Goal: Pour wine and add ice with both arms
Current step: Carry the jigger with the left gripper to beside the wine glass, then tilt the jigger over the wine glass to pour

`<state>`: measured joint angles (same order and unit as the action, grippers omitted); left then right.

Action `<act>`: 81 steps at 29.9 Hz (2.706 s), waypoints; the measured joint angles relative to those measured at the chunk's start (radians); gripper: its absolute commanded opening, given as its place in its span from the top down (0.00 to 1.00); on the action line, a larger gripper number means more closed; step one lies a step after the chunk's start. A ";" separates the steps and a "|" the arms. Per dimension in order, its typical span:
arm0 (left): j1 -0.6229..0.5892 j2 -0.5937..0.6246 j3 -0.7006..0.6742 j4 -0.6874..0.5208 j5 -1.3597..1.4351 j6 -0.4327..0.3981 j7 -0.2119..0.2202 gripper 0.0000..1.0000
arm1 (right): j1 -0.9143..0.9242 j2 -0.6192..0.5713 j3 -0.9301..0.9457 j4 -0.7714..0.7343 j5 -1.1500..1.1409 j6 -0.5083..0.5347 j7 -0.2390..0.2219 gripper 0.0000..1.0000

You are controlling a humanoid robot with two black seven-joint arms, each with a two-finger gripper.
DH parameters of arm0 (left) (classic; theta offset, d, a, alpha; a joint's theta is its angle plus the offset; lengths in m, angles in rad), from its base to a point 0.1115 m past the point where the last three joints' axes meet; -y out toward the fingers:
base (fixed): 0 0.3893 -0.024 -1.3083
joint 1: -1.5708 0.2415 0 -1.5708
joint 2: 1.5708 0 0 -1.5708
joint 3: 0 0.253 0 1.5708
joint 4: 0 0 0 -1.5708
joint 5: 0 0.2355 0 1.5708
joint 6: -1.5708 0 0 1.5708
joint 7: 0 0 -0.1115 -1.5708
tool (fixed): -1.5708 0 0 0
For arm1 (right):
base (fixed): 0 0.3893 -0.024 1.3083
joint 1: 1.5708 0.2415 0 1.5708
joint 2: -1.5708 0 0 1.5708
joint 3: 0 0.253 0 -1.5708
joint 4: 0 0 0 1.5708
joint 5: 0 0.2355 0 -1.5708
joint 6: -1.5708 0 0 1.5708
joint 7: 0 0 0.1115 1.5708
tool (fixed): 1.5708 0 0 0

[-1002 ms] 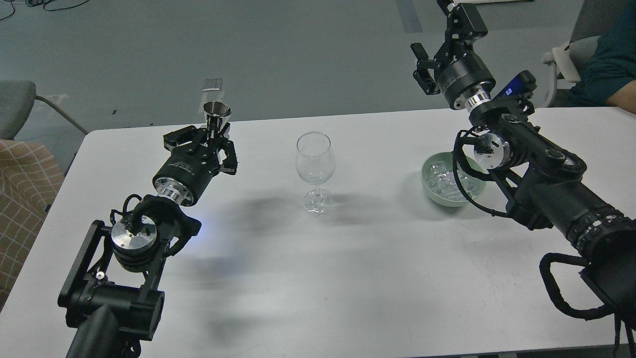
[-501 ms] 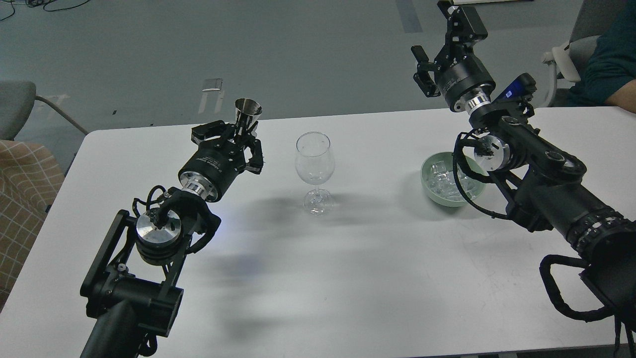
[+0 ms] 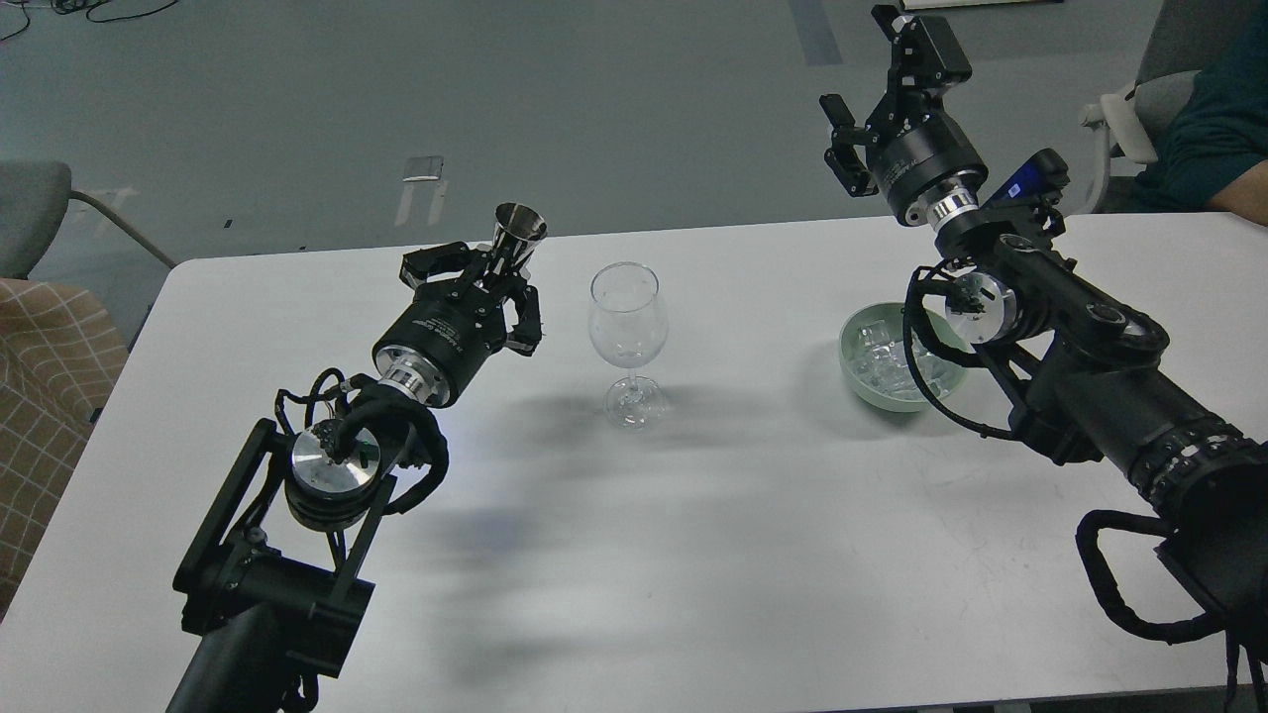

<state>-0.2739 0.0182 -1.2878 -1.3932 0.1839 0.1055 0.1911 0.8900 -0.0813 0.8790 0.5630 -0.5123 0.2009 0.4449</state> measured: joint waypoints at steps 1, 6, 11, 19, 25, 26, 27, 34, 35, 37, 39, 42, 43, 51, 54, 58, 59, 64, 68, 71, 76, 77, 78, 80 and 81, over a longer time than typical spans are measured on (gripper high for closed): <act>0.001 0.001 0.001 0.000 0.008 -0.004 0.000 0.93 | -0.001 0.000 0.000 0.000 0.000 0.000 0.000 0.00; 0.004 -0.001 0.004 -0.018 0.031 -0.010 0.000 0.93 | -0.005 0.000 0.000 0.000 0.001 0.000 0.000 0.00; 0.004 -0.001 0.026 -0.039 0.065 -0.011 0.000 0.93 | -0.005 0.000 0.000 0.000 0.001 0.000 0.001 0.00; 0.000 -0.007 0.030 -0.050 0.105 -0.011 0.000 0.92 | -0.005 -0.001 0.000 0.000 0.001 0.000 0.001 0.00; -0.002 -0.015 0.031 -0.050 0.168 -0.011 -0.001 0.92 | -0.008 -0.001 0.000 0.000 0.002 0.000 0.002 0.00; -0.003 -0.015 0.031 -0.050 0.172 -0.011 -0.001 0.92 | -0.008 0.000 0.000 0.000 0.002 0.000 0.002 0.00; -0.003 -0.015 0.032 -0.050 0.173 -0.011 -0.001 0.92 | -0.008 0.000 0.000 0.000 0.002 0.000 0.002 0.00; -0.008 -0.015 0.032 -0.052 0.206 -0.011 -0.002 0.92 | -0.008 0.000 0.000 0.000 0.002 0.000 0.002 0.00; -0.008 -0.015 0.032 -0.054 0.210 -0.011 -0.002 0.92 | -0.007 0.000 0.000 0.000 0.002 0.000 0.002 0.00; -0.008 -0.015 0.032 -0.062 0.214 -0.011 -0.002 0.92 | -0.007 0.000 0.000 0.000 0.001 0.000 0.002 0.00; -0.009 -0.014 0.042 -0.069 0.216 -0.013 -0.002 0.92 | -0.006 0.000 0.000 0.000 0.002 0.000 0.002 0.00; -0.010 -0.007 0.074 -0.076 0.226 -0.017 -0.002 0.92 | -0.006 0.000 0.000 0.000 0.002 0.000 0.002 0.00; -0.010 -0.006 0.080 -0.077 0.239 -0.019 -0.002 0.92 | -0.006 0.000 0.000 0.000 0.002 0.000 0.003 0.00; -0.010 -0.014 0.088 -0.078 0.302 -0.034 -0.002 0.92 | -0.006 -0.001 0.000 0.000 0.002 0.000 0.003 0.00; -0.010 -0.012 0.088 -0.078 0.323 -0.035 -0.007 0.92 | -0.007 -0.001 0.000 0.000 0.003 0.000 0.003 0.00; -0.010 -0.009 0.090 -0.078 0.361 -0.036 -0.010 0.92 | -0.008 -0.001 0.000 0.000 0.003 0.000 0.003 0.00; -0.010 -0.008 0.090 -0.078 0.370 -0.036 -0.011 0.92 | -0.008 -0.001 0.000 0.000 0.003 0.000 0.003 0.00; -0.009 -0.007 0.090 -0.077 0.417 -0.037 -0.011 0.92 | -0.009 0.000 0.000 0.000 0.003 0.000 0.004 0.00; -0.009 -0.007 0.091 -0.077 0.430 -0.037 -0.011 0.92 | -0.009 0.000 0.000 0.000 0.003 0.000 0.004 0.00; -0.013 -0.007 0.091 -0.076 0.457 -0.037 -0.012 0.92 | -0.009 0.000 0.000 0.000 0.003 0.000 0.004 0.00; -0.021 -0.009 0.101 -0.076 0.499 -0.037 -0.013 0.92 | -0.009 0.000 0.000 0.000 0.003 0.000 0.004 0.00; -0.023 -0.010 0.106 -0.076 0.503 -0.037 -0.013 0.92 | -0.009 0.000 0.000 0.000 0.003 0.000 0.004 0.00; -0.024 -0.010 0.109 -0.076 0.508 -0.037 -0.013 0.92 | -0.009 0.000 0.000 0.000 0.003 0.000 0.004 0.00; -0.027 -0.009 0.113 -0.076 0.530 -0.036 -0.013 0.92 | -0.009 0.000 0.000 0.000 0.003 0.000 0.004 0.00; -0.027 -0.009 0.114 -0.076 0.542 -0.036 -0.013 0.92 | -0.009 0.000 0.000 0.000 0.003 0.000 0.004 0.00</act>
<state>-0.3010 0.0088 -1.1742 -1.4695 0.7260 0.0696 0.1780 0.8805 -0.0813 0.8790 0.5634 -0.5093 0.2010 0.4489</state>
